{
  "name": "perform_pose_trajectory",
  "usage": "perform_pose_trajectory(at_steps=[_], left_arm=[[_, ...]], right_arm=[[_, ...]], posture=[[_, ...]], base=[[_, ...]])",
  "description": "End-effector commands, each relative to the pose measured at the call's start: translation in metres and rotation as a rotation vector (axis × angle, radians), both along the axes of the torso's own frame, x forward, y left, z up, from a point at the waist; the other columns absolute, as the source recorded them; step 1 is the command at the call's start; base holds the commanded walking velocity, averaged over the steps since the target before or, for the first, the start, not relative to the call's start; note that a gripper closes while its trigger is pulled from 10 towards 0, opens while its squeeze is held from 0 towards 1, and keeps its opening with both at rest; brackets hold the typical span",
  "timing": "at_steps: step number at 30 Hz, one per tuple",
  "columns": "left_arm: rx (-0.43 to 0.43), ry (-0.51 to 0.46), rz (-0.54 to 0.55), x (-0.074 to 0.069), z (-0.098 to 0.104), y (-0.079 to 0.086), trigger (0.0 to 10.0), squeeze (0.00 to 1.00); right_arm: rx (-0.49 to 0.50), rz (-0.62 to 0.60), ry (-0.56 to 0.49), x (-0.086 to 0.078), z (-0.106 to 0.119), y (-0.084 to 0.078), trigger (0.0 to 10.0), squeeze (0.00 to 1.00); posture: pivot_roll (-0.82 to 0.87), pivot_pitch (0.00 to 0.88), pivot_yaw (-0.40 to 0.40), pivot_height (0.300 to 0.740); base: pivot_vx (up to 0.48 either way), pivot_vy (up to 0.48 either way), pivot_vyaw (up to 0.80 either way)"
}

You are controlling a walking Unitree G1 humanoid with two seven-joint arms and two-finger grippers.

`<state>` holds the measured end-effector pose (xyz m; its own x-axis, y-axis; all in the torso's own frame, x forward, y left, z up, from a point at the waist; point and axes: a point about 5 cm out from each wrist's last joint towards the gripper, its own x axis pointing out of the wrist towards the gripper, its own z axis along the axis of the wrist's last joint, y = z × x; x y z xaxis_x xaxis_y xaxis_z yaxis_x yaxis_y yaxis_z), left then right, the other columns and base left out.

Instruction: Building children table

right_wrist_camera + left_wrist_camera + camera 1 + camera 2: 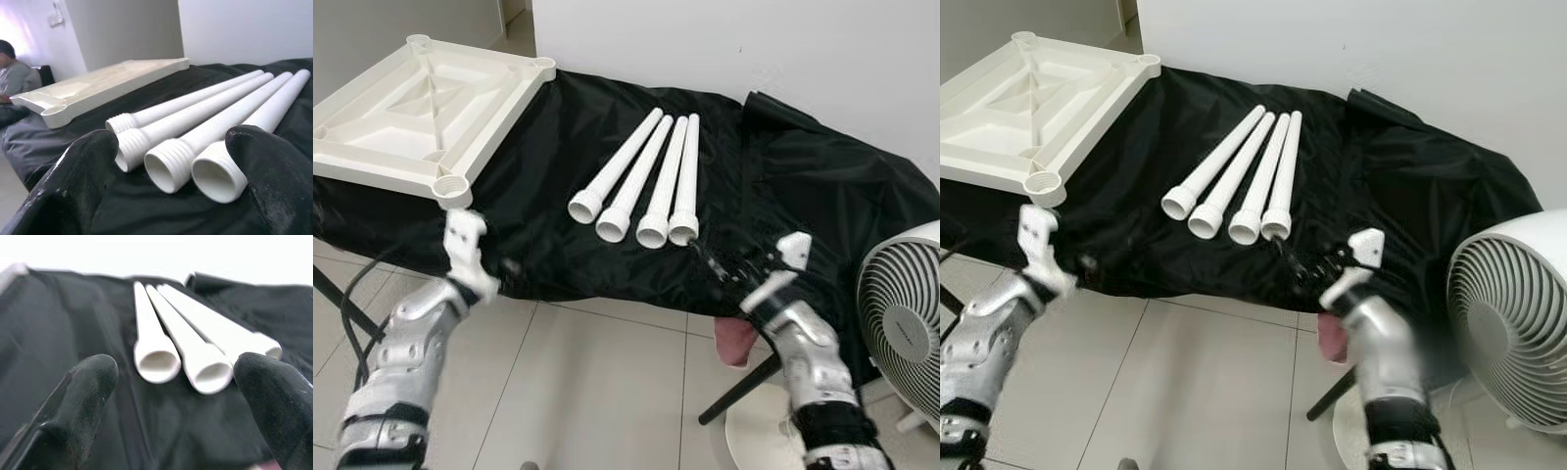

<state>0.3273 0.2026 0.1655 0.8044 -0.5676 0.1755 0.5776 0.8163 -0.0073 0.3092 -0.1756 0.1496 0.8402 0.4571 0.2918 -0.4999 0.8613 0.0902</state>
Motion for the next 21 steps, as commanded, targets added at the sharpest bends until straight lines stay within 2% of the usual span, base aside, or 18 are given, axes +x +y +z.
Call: perform_pose_trajectory(at_steps=[1, 2, 4, 5, 6, 8, 10, 17, 21], left_arm=[[-0.03, 0.036, 0.085, 0.003, -0.006, 0.003, 10.0, 0.0], [-0.03, 0.036, 0.085, 0.003, -0.006, 0.003, 10.0, 0.0], [-0.021, 0.047, 0.175, 0.009, -0.008, 0.002, 10.0, 0.0], [-0.021, 0.047, 0.175, 0.009, -0.008, 0.002, 10.0, 0.0], [-0.006, 0.073, 0.297, 0.014, -0.011, 0.006, 10.0, 0.0], [-0.008, 0.065, 0.332, 0.015, -0.01, 0.007, 10.0, 0.0], [-0.046, 0.03, 0.395, 0.014, -0.007, 0.005, 10.0, 0.0], [-0.033, 0.011, 0.442, 0.012, -0.007, 0.0, 10.0, 0.0], [-0.065, -0.024, 0.467, 0.008, -0.006, -0.009, 10.0, 0.0]], right_arm=[[0.034, -0.112, 0.001, 0.005, 0.004, -0.005, 10.0, 0.0], [0.034, -0.112, 0.001, 0.005, 0.004, -0.005, 10.0, 0.0], [0.038, -0.212, 0.005, 0.01, 0.007, -0.006, 10.0, 0.0], [0.038, -0.212, 0.005, 0.01, 0.007, -0.006, 10.0, 0.0], [0.019, -0.296, 0.003, 0.012, 0.009, -0.011, 10.0, 0.0], [0.02, -0.337, -0.012, 0.013, 0.011, -0.014, 10.0, 0.0], [-0.031, -0.467, -0.038, 0.013, 0.013, -0.024, 10.0, 0.0], [-0.062, -0.511, -0.029, 0.007, 0.006, -0.023, 10.0, 0.0], [-0.083, -0.531, -0.066, -0.004, 0.002, -0.012, 10.0, 0.0]], posture=[[0.01, 0.003, -0.065, 0.74], [0.01, 0.003, -0.065, 0.74], [0.01, 0.0, -0.064, 0.74], [0.01, 0.0, -0.064, 0.74], [0.0, 0.0, -0.062, 0.74], [0.0, 0.0, -0.06, 0.74], [0.0, 0.0, -0.057, 0.74], [-0.01, 0.0, -0.052, 0.74], [-0.03, 0.005, -0.043, 0.74]], base=[[0.0, 0.0, 0.0], [0.0, 0.0, 0.0], [0.0, 0.0, 0.0], [0.0, 0.0, 0.0], [0.0, 0.0, 0.0], [0.0, 0.0, 0.0], [0.0, 0.0, 0.0], [0.0, 0.0, 0.0], [0.0, 0.0, 0.0]])
